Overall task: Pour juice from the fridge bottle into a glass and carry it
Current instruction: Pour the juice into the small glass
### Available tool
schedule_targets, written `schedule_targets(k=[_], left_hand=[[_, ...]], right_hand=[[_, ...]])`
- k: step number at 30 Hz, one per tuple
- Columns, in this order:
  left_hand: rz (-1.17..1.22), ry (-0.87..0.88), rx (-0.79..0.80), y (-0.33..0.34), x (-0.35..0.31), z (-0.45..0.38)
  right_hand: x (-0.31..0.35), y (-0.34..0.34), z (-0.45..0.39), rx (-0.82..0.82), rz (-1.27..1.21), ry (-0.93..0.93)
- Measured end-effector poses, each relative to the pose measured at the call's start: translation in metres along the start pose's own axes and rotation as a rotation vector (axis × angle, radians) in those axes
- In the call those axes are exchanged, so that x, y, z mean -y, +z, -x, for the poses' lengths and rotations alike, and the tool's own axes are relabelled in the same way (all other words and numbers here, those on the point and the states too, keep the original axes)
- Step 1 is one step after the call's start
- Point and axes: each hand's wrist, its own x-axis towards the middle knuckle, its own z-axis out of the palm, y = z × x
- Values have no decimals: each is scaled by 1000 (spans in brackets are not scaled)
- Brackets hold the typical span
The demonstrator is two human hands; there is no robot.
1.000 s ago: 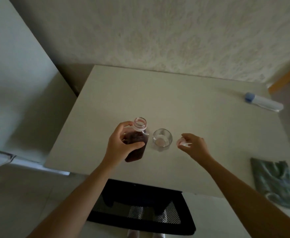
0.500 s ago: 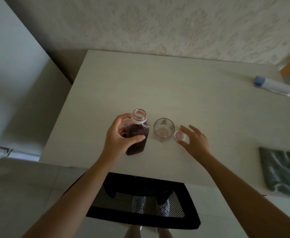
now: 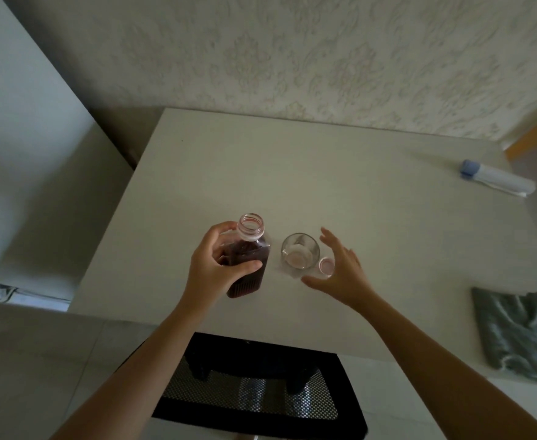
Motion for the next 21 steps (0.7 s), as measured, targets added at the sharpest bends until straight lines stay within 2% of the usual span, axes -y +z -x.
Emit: schedule_targets(k=[3, 7, 10, 16, 21], left_hand=[[0, 2, -9, -2, -1, -1], [-20, 13, -5, -9, 0, 0], [-54, 22, -5, -15, -1, -1], [-224, 106, -8, -28, -23, -9], [-373, 256, 17, -42, -62, -22]], right_hand=[[9, 14, -3, 54, -28, 27], [20, 24, -12, 1, -82, 74], [27, 21, -16, -24, -21, 71], [57, -4, -18, -48, 78, 64], [100, -47, -21, -98, 118, -33]])
